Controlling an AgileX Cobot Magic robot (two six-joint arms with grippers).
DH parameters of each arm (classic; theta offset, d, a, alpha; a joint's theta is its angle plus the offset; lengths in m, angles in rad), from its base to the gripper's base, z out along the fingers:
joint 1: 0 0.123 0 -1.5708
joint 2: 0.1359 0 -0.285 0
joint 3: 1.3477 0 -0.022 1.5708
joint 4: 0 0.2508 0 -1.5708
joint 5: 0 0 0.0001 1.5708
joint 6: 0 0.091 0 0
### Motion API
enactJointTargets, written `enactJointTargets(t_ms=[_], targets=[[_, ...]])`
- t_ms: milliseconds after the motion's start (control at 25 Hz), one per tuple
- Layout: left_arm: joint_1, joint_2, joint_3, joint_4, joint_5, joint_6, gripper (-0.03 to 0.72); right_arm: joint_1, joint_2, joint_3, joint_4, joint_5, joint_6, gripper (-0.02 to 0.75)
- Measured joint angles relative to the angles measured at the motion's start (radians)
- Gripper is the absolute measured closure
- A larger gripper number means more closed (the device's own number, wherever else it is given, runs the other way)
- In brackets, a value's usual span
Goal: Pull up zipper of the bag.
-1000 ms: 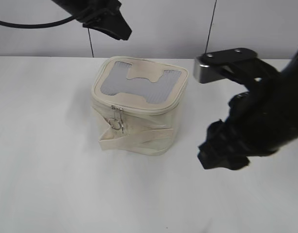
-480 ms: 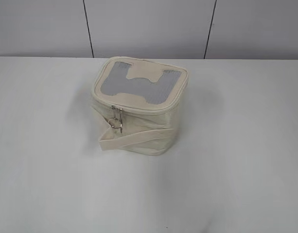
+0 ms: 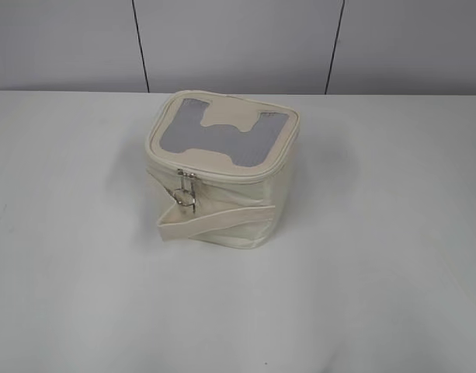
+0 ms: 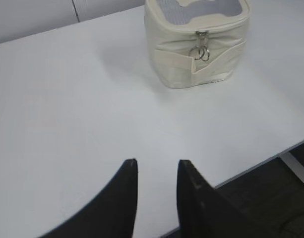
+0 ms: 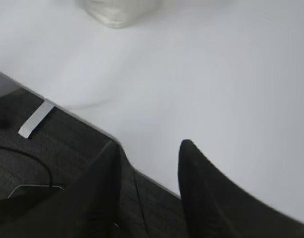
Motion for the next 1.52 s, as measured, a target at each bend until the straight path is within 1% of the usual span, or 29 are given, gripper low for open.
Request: enactJointTargets(t_ms=[160, 240, 360, 760, 840, 920, 960, 1000, 1080, 1120, 1160, 1240, 1320, 1520], targets=[[0.014, 0.012, 0.033, 0.007, -0.095, -0.018, 0.480, 0.000, -0.011, 0.015, -0.017, -0.048, 0.000, 0.432], [0.016, 0.014, 0.041, 0.007, -0.111, -0.018, 0.480, 0.000, -0.011, 0.037, -0.017, -0.115, 0.000, 0.432], [0.019, 0.014, 0.041, 0.005, -0.119, -0.018, 0.481, 0.000, -0.011, 0.050, -0.013, -0.147, -0.008, 0.432], [0.019, 0.014, 0.041, 0.006, -0.122, -0.018, 0.481, 0.000, -0.011, 0.052, -0.011, -0.157, -0.009, 0.433], [0.020, 0.014, 0.041, 0.006, -0.122, -0.018, 0.481, -0.019, -0.011, 0.052, -0.009, -0.157, -0.011, 0.433], [0.044, 0.014, 0.041, 0.006, -0.122, -0.018, 0.481, -0.093, -0.011, 0.052, -0.007, -0.157, -0.011, 0.433], [0.074, 0.013, 0.041, 0.006, -0.122, -0.018, 0.481, -0.159, -0.011, 0.052, -0.007, -0.157, -0.011, 0.433], [0.106, 0.010, 0.041, 0.006, -0.122, -0.018, 0.481, -0.221, -0.011, 0.052, -0.007, -0.157, -0.011, 0.433], [0.201, -0.009, 0.042, 0.006, -0.122, -0.018, 0.481, -0.365, -0.011, 0.052, -0.007, -0.157, -0.011, 0.433], [0.241, -0.014, 0.042, 0.006, -0.121, -0.018, 0.481, -0.451, -0.011, 0.052, -0.007, -0.157, -0.011, 0.433], [0.283, -0.016, 0.042, 0.006, -0.121, -0.018, 0.481, -0.516, -0.011, 0.052, -0.006, -0.158, -0.011, 0.433], [0.332, -0.016, 0.042, 0.006, -0.121, -0.018, 0.481, -0.597, -0.011, 0.052, -0.006, -0.158, -0.011, 0.433], [0.341, -0.016, 0.042, 0.006, -0.121, -0.018, 0.481, -0.623, -0.011, 0.052, -0.006, -0.158, -0.011, 0.433], [0.343, -0.016, 0.042, 0.006, -0.121, -0.018, 0.481, -0.629, -0.011, 0.052, -0.006, -0.158, -0.011, 0.433]])
